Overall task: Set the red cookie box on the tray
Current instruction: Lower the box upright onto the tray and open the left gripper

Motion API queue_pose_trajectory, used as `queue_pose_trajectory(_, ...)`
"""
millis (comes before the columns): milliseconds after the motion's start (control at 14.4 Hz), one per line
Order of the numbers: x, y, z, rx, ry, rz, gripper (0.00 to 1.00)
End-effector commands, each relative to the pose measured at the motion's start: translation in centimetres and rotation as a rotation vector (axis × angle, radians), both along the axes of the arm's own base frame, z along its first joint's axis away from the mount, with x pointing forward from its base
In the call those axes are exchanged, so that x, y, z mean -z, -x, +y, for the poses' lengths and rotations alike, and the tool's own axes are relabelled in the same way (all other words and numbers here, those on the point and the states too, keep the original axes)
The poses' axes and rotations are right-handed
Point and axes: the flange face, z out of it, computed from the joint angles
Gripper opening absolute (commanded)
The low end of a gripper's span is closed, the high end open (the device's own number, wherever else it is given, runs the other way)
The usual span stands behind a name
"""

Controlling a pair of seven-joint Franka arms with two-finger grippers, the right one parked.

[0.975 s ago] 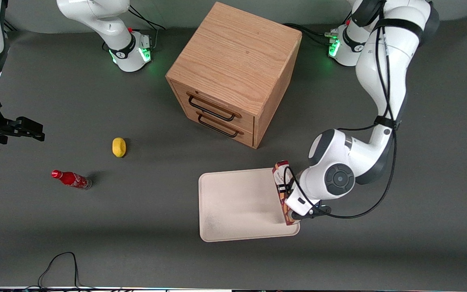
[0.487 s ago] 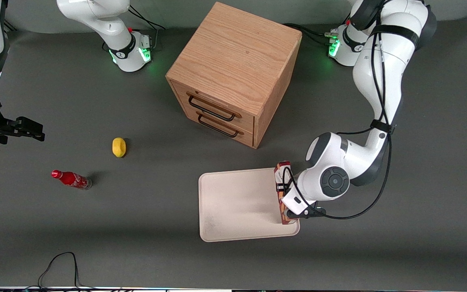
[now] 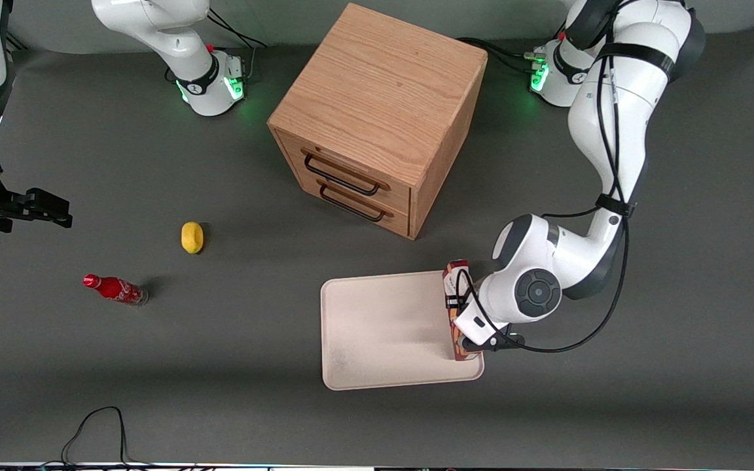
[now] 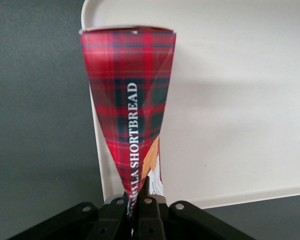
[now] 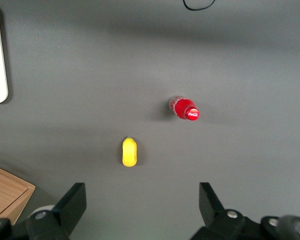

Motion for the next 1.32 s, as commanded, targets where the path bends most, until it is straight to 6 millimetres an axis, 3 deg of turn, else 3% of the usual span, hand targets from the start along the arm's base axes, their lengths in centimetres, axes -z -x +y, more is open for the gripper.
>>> queue_pose_trajectory(0, 0.2, -0.1, -0.1, -0.005, -0.005, -0.024, 0.02)
queue_pose_trajectory(70, 0.4, -0.2, 0.1, -0.009, -0.003, -0.026, 0.56)
queue_pose_trajectory(139, 0.6, -0.2, 0.1, -0.011, -0.003, -0.026, 0.99)
queue_pose_trajectory(557, 0.7, -0.2, 0.3, -0.013, -0.004, -0.023, 1.00)
queue_pose_trajectory(835, -0.6, -0.4, 1.2, -0.028, -0.014, -0.019, 1.00)
queue_pose_trajectory(975, -3.5, -0.8, 5.2, -0.041, -0.040, 0.035, 1.00)
queue_pose_trajectory(1044, -6.0, -0.5, 6.4, -0.039, -0.054, 0.048, 1.00)
queue_pose_trajectory(1114, -8.5, 0.5, 7.3, -0.033, -0.073, 0.048, 1.00)
queue_pose_trajectory(1253, -12.6, 2.2, 12.3, -0.047, -0.095, 0.039, 1.00)
